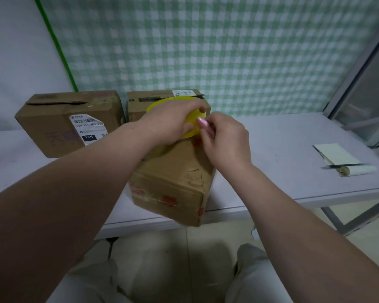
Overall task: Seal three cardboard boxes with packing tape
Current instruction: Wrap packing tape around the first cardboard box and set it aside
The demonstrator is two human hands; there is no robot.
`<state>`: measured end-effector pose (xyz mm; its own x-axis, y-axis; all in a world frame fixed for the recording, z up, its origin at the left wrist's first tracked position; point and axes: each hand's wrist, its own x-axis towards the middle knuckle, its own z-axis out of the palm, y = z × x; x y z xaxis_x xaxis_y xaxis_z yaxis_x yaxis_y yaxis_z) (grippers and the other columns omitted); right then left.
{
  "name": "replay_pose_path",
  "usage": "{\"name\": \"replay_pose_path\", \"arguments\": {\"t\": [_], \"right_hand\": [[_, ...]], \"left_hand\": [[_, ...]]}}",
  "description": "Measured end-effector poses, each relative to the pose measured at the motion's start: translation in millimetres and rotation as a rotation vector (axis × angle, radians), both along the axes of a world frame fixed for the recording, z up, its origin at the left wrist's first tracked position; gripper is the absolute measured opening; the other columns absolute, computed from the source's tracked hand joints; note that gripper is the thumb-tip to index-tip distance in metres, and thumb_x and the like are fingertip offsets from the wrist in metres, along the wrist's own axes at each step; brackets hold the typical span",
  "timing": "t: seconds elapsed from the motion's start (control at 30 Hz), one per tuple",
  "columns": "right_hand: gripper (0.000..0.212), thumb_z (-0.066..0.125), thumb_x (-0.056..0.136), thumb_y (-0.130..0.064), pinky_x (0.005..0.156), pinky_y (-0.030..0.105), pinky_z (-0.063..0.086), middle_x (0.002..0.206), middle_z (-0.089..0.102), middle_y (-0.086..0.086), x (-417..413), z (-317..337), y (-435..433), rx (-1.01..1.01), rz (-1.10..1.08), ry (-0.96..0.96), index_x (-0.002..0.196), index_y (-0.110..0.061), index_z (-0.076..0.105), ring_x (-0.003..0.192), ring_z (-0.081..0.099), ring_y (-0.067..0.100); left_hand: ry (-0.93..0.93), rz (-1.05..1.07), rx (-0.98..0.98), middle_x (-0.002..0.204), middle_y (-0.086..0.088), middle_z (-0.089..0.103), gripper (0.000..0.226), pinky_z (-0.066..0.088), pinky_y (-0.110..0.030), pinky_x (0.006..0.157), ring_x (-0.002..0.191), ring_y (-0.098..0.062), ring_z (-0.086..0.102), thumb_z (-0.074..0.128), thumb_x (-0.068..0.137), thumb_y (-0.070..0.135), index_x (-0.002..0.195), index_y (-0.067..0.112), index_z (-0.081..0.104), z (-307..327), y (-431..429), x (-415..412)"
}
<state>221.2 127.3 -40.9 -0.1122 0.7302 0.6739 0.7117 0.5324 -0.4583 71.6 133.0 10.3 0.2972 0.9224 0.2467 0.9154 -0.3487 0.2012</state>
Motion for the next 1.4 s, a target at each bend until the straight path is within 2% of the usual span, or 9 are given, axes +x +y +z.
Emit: {"name": "replay_pose_path", "arguments": {"t": [0.2, 0.3, 0.43, 0.53, 0.67, 0.8, 0.93, 1.27, 1.4], "right_hand": [[0.022, 0.060, 0.092, -0.021, 0.055, 0.022, 0.021, 0.072, 0.055, 0.005, -9, 27, -16, 0.249, -0.101, 0.272, 0.076, -0.007, 0.056, 0.060, 0.043, 0.016], [0.028, 0.053, 0.097, -0.030, 0.056, 0.022, 0.028, 0.072, 0.058, 0.003, 0, 44, -16, 0.186, -0.178, 0.485, 0.076, -0.012, 0.050, 0.064, 0.050, 0.016], [0.034, 0.052, 0.096, -0.045, 0.064, 0.031, 0.046, 0.080, 0.065, -0.001, 10, 37, -4, -0.218, -0.125, 0.118, 0.086, -0.015, 0.063, 0.076, 0.060, 0.019], [0.031, 0.058, 0.092, -0.046, 0.062, 0.030, 0.041, 0.086, 0.066, 0.002, 4, 19, -2, -0.315, -0.083, -0.170, 0.089, -0.017, 0.070, 0.082, 0.059, 0.022], [0.031, 0.063, 0.089, -0.041, 0.073, 0.033, 0.048, 0.096, 0.069, 0.008, 4, 16, -8, -0.420, 0.034, -0.229, 0.096, -0.013, 0.074, 0.093, 0.061, 0.025], [0.050, 0.060, 0.089, -0.043, 0.100, 0.037, 0.037, 0.140, 0.046, 0.010, 8, 14, -23, -0.492, -0.046, -0.183, 0.134, -0.023, 0.054, 0.127, 0.041, 0.032], [0.035, 0.061, 0.089, -0.037, 0.078, 0.030, 0.038, 0.122, 0.060, 0.005, 2, 5, -25, -0.566, 0.059, -0.181, 0.121, -0.023, 0.059, 0.116, 0.052, 0.027], [0.048, 0.061, 0.092, -0.033, 0.103, 0.028, 0.034, 0.139, 0.054, 0.001, -27, 7, -3, -0.513, 0.274, -0.225, 0.137, -0.017, 0.053, 0.128, 0.047, 0.019], [0.022, 0.056, 0.093, -0.032, 0.097, 0.034, 0.047, 0.101, 0.068, -0.006, -11, 19, -31, -0.460, 0.170, 0.191, 0.103, -0.018, 0.070, 0.098, 0.061, 0.013]], "left_hand": [[-0.401, 0.143, 0.241, 0.074, 0.014, 0.052, 0.012, 0.030, -0.019, 0.056, 0.068, -0.006, 0.048, 0.058, 0.089, 0.023, 0.100, 0.026, 0.062, 22, -29, 18], [-0.607, 0.263, 0.219, 0.066, 0.016, 0.044, 0.006, 0.027, -0.013, 0.047, 0.056, -0.002, 0.043, 0.060, 0.087, 0.022, 0.088, 0.028, 0.061, 29, -51, 16], [-0.842, 0.277, 0.094, 0.071, 0.011, 0.051, 0.006, 0.042, -0.014, 0.049, 0.050, -0.005, 0.052, 0.059, 0.088, 0.022, 0.084, 0.026, 0.061, 43, -81, 5], [-0.967, 0.251, -0.046, 0.088, 0.001, 0.061, 0.003, 0.057, -0.047, 0.072, 0.076, -0.039, 0.064, 0.059, 0.086, 0.026, 0.083, 0.027, 0.060, 51, -101, 0], [-0.930, 0.275, -0.059, 0.082, 0.006, 0.056, 0.010, 0.048, -0.032, 0.065, 0.070, -0.019, 0.055, 0.057, 0.092, 0.024, 0.082, 0.025, 0.058, 54, -120, -6], [-1.014, 0.256, -0.193, 0.080, 0.002, 0.057, 0.015, 0.048, -0.028, 0.059, 0.069, -0.015, 0.054, 0.055, 0.094, 0.020, 0.081, 0.024, 0.059, 53, -140, -11], [-1.023, 0.237, -0.288, 0.081, -0.001, 0.057, 0.014, 0.046, -0.029, 0.059, 0.068, -0.016, 0.053, 0.055, 0.094, 0.019, 0.081, 0.022, 0.060, 48, -153, -9], [-1.001, 0.347, -0.396, 0.078, -0.005, 0.057, 0.014, 0.044, -0.030, 0.061, 0.067, -0.017, 0.052, 0.055, 0.095, 0.019, 0.083, 0.020, 0.062, 23, -165, -5], [-1.079, 0.422, -0.426, 0.077, -0.005, 0.055, 0.015, 0.043, -0.029, 0.061, 0.068, -0.019, 0.051, 0.051, 0.096, 0.021, 0.085, 0.021, 0.061, 14, -156, 3]]}}
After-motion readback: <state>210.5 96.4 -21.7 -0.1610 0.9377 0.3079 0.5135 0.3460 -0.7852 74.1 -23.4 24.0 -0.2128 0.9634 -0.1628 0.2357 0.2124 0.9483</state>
